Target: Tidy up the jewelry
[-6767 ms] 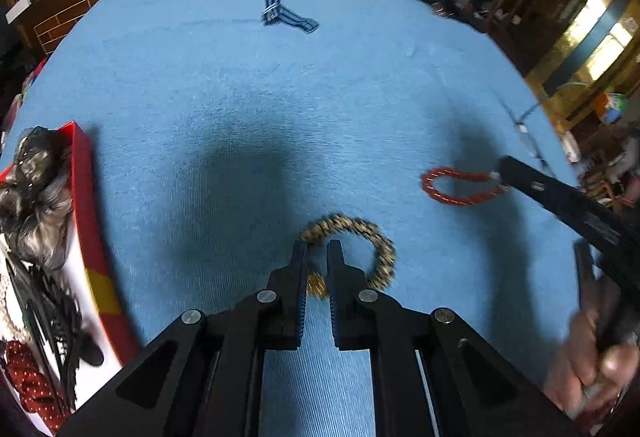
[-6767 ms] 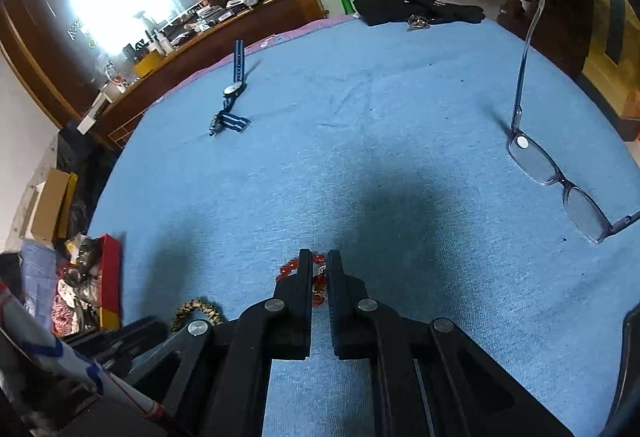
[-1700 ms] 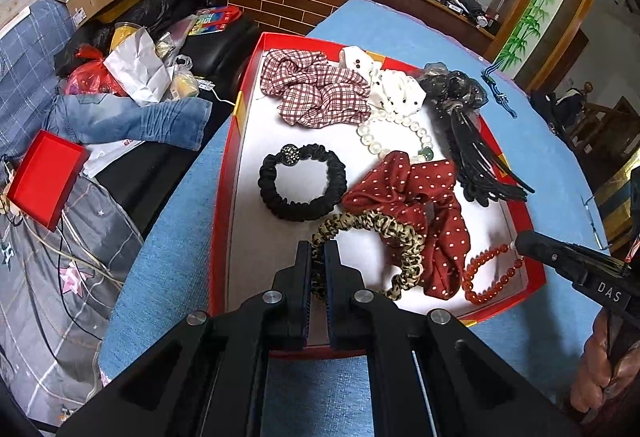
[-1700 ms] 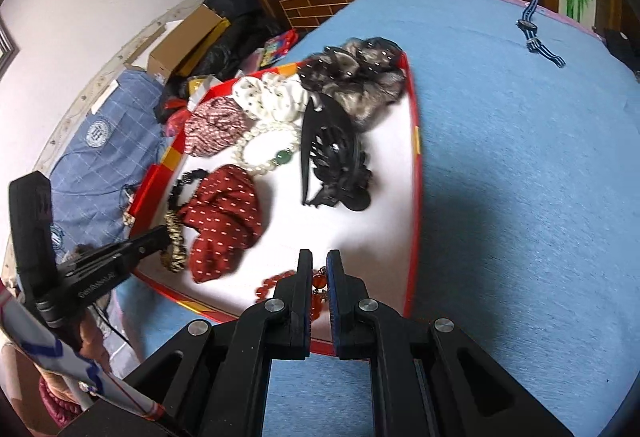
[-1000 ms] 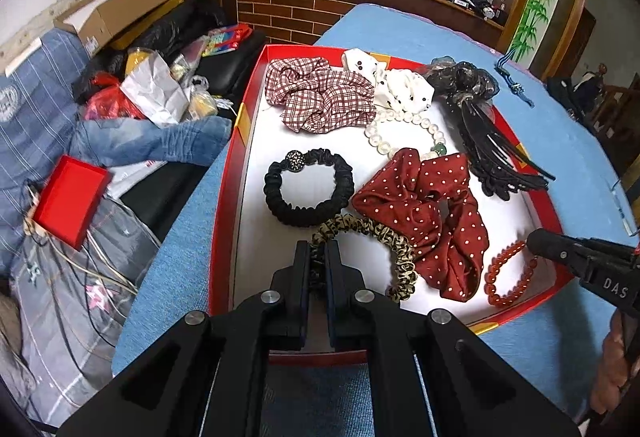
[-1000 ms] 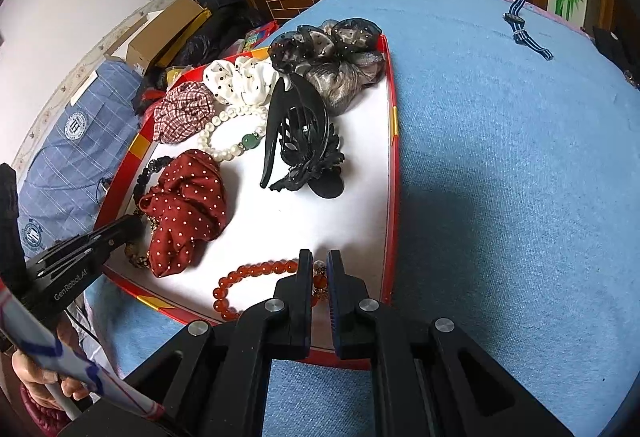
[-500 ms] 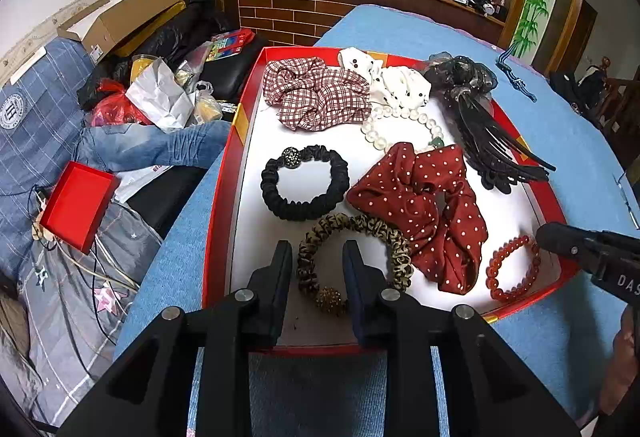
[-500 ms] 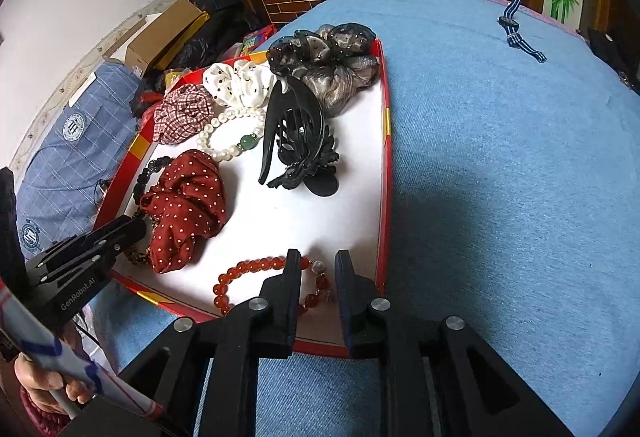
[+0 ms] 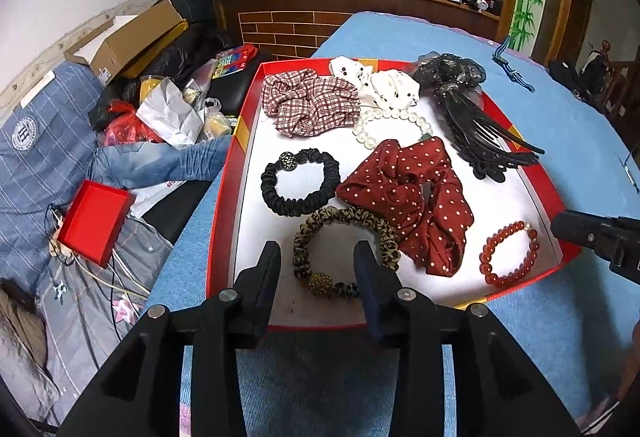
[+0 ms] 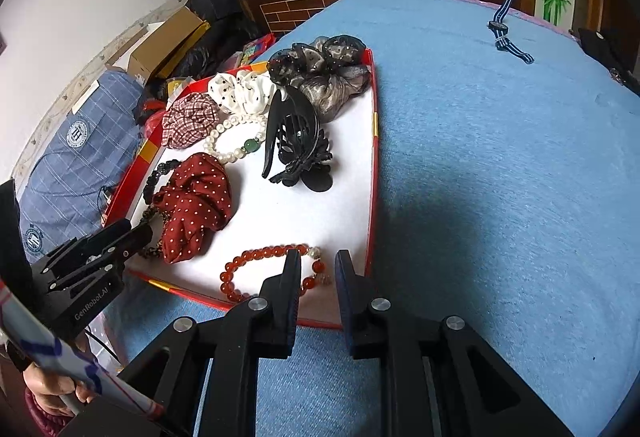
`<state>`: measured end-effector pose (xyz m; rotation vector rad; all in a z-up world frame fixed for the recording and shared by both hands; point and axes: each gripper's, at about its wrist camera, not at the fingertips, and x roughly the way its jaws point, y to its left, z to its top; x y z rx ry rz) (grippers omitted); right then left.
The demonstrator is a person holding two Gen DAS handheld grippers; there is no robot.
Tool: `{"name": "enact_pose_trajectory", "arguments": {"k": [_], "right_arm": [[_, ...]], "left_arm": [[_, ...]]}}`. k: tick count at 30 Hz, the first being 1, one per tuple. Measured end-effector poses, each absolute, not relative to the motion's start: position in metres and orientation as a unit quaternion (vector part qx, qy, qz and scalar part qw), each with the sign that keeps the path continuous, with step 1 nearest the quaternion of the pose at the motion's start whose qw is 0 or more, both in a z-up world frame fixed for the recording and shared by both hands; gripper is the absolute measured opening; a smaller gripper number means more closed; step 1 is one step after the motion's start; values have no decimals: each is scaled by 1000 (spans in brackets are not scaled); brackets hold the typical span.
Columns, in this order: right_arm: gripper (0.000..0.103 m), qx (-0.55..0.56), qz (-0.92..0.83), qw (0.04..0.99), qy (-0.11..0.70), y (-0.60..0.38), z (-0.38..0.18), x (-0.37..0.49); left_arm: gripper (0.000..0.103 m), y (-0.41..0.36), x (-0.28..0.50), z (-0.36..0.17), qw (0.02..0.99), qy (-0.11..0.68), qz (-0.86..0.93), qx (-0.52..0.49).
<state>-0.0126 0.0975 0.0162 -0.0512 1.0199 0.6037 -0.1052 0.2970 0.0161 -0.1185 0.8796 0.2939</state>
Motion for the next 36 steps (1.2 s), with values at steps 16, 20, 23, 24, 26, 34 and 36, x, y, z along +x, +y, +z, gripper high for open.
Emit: {"name": "enact_pose_trajectory", "arguments": {"k": [16, 20, 23, 24, 26, 34, 36], "right_arm": [[19, -22, 283, 827, 485, 91, 13, -21], [20, -22, 283, 828, 484, 91, 13, -22], [21, -23, 284, 828, 482, 90, 15, -24], [21, -23, 285, 828, 482, 90, 16, -24], [25, -22, 286, 828, 481, 89, 17, -26], [28, -19, 291, 838, 460, 82, 36, -43], [29, -18, 289, 844, 451, 79, 43, -49]], "left_arm": [[44, 284, -111, 17, 896, 415, 158, -20], [47, 282, -111, 17, 896, 414, 162, -11], [48, 282, -111, 17, 896, 412, 164, -7], [48, 281, -112, 18, 897, 411, 164, -6], [50, 279, -113, 20, 898, 407, 165, -3], [67, 272, -129, 42, 913, 370, 170, -3], [72, 270, -137, 51, 919, 354, 175, -7]]}}
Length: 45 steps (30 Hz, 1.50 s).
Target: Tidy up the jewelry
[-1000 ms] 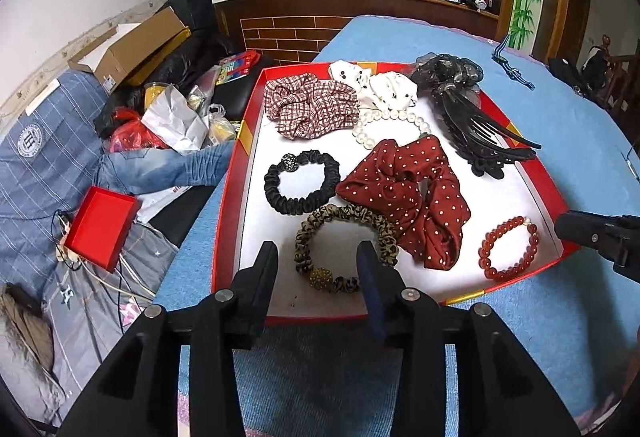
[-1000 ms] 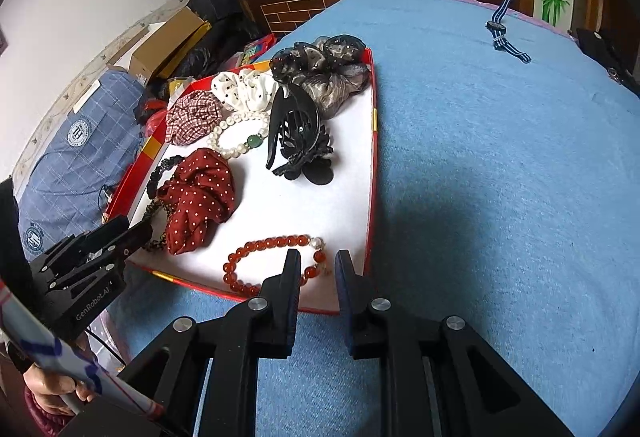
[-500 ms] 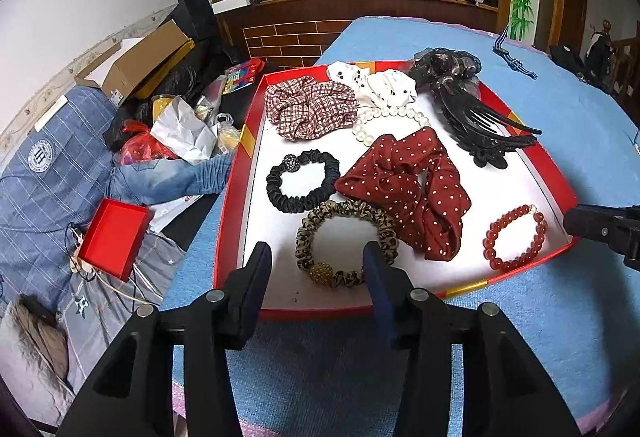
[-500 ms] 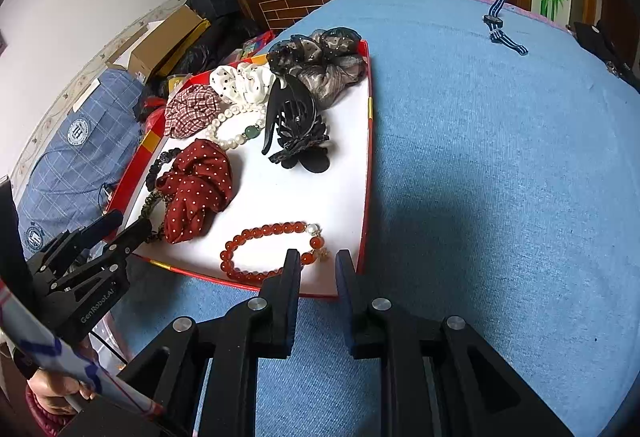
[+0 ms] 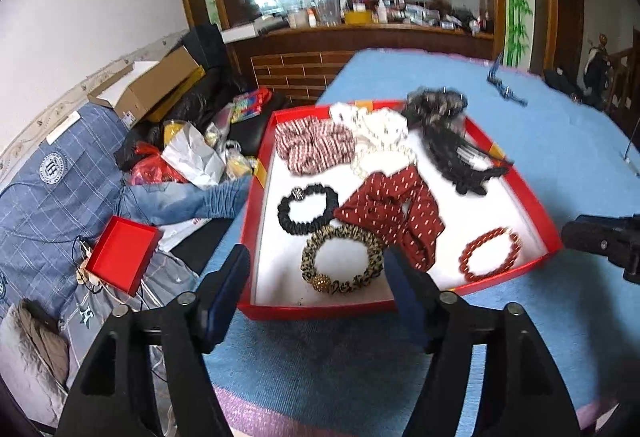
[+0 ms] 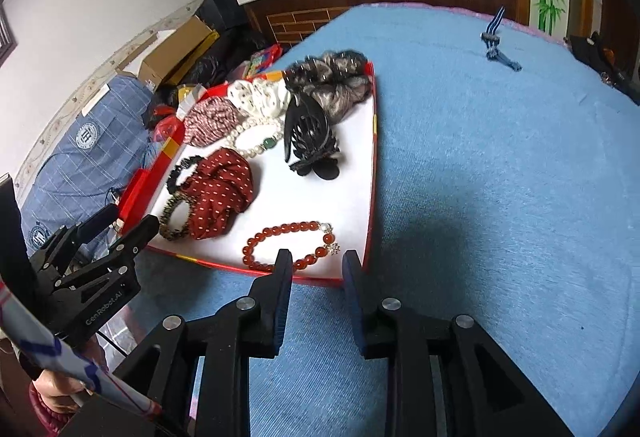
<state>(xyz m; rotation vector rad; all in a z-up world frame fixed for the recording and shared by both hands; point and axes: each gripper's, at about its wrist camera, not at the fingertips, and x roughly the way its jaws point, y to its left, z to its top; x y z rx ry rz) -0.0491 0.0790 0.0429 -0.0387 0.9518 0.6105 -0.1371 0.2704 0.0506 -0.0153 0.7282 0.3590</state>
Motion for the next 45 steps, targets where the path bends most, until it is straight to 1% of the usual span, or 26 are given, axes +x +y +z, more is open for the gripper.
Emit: {"name": "enact_pose_trajectory", "arguments": {"k": [1, 2, 4, 6, 7, 9, 10, 13, 14, 16, 19, 22, 31, 37, 45], "right_arm": [[32, -18, 287, 848, 446, 78, 46, -53], [37, -18, 284, 853, 437, 75, 51, -58], [43, -20, 271, 866, 420, 70, 59, -71], [45, -23, 258, 878, 402, 66, 67, -85], [48, -24, 249, 885, 392, 62, 70, -94], [58, -21, 234, 896, 377, 55, 74, -111], [64, -19, 227, 900, 372, 51, 76, -117], [68, -30, 204, 917, 341, 43, 84, -148], [75, -34, 198, 922, 331, 40, 88, -159], [83, -30, 189, 930, 313, 34, 91, -176], [89, -41, 176, 942, 285, 29, 95, -196], [91, -53, 166, 948, 267, 30, 98, -199], [91, -65, 156, 943, 286, 46, 87, -195], [94, -86, 162, 945, 272, 65, 88, -204], [94, -108, 166, 941, 273, 76, 85, -207]], "left_arm": [[78, 269, -142, 55, 922, 345, 178, -11], [86, 268, -148, 61, 925, 333, 182, -16], [94, 266, -159, 70, 930, 311, 194, -25], [96, 260, -171, 78, 932, 290, 214, -24], [98, 257, -177, 80, 933, 284, 221, -21], [101, 249, -188, 84, 932, 278, 234, -11], [101, 245, -194, 86, 930, 277, 243, -6], [101, 233, -211, 91, 930, 268, 252, 7], [101, 229, -218, 94, 931, 266, 251, 12], [101, 224, -228, 98, 937, 261, 231, 9], [101, 221, -238, 104, 939, 248, 237, 1], [101, 222, -237, 103, 935, 244, 259, 0], [101, 243, -245, 93, 932, 240, 271, -24], [101, 253, -250, 87, 927, 243, 283, -32], [101, 255, -254, 83, 925, 242, 290, -34]]}}
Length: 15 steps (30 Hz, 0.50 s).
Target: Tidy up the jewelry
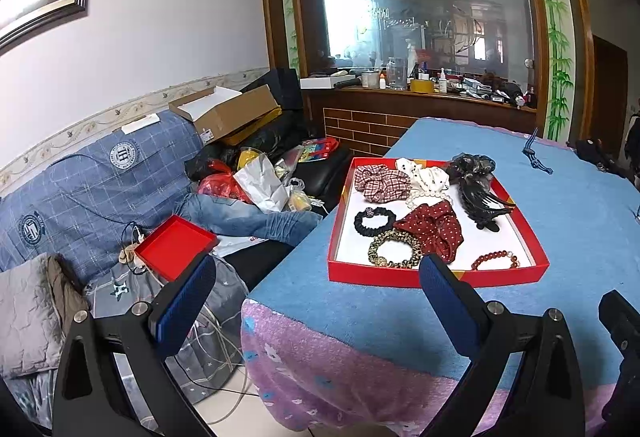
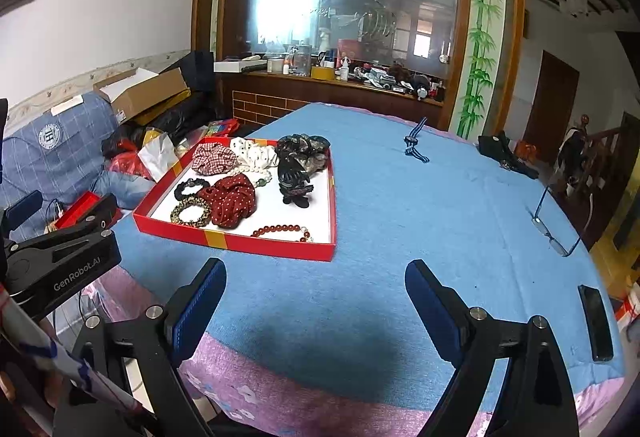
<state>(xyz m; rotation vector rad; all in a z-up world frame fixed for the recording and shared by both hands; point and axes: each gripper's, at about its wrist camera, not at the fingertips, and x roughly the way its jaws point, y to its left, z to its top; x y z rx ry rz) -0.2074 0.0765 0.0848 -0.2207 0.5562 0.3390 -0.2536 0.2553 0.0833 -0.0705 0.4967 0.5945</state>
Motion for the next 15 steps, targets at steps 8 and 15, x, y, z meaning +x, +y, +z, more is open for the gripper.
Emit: {"name": "enact_pose_trajectory", "arguments": {"k": [8, 15], "right_arm": [[94, -113, 165, 938, 282, 79, 81, -203], [94, -107, 167, 935, 295, 79, 74, -200]], "left_arm": [[101, 253, -251, 77, 922, 247, 299, -26], [101, 250, -255, 73, 922, 243, 302, -21]]}}
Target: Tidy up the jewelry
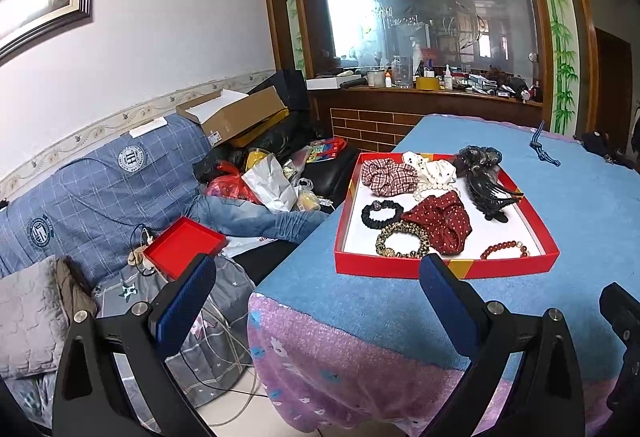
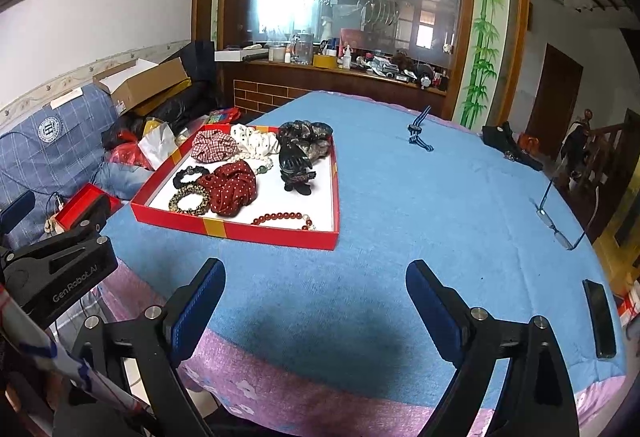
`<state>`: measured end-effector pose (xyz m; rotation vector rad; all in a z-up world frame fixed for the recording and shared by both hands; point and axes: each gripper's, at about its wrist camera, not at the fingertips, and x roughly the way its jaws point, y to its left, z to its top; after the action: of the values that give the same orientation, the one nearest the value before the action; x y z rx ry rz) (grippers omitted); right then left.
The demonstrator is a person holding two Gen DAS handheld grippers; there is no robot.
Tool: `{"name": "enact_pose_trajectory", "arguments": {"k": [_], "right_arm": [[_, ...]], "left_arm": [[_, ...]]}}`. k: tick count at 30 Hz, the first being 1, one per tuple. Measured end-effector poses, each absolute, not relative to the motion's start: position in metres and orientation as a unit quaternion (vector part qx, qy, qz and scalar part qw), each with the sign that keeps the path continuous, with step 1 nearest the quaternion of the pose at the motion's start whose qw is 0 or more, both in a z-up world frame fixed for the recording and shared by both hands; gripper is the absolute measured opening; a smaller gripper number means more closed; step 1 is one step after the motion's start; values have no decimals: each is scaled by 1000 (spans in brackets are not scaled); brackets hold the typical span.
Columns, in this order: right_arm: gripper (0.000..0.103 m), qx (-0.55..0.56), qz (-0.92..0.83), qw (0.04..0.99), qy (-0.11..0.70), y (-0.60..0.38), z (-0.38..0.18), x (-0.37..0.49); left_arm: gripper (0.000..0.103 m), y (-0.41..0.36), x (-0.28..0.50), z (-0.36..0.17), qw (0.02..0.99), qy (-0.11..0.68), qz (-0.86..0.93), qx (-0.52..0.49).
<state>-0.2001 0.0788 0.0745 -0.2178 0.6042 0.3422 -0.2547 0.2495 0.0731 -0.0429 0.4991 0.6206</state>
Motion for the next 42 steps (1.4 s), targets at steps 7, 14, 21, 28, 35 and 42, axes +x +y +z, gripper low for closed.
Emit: {"name": "enact_pose_trajectory", "arguments": {"k": [7, 14, 21, 28, 35, 42], "right_arm": [[94, -106, 167, 932, 304, 80, 70, -197], [94, -108, 165, 930, 309, 82, 68, -196], [95, -108, 161, 929, 316, 81, 66, -194], [95, -106, 156, 928, 320, 79, 64, -193], [95, -106, 156, 928, 321, 79, 63, -193], [95, -107, 155, 928, 322, 78, 64, -193]], "left_arm": [[101, 249, -255, 65, 921, 254, 296, -22], [101, 248, -256, 62, 922, 257, 289, -24], [101, 248, -254, 60, 921, 260, 288, -24], [101, 247, -254, 59, 921, 260, 288, -22], [101, 247, -254, 57, 920, 261, 290, -22], [101, 248, -254, 56, 920, 261, 292, -21]]}}
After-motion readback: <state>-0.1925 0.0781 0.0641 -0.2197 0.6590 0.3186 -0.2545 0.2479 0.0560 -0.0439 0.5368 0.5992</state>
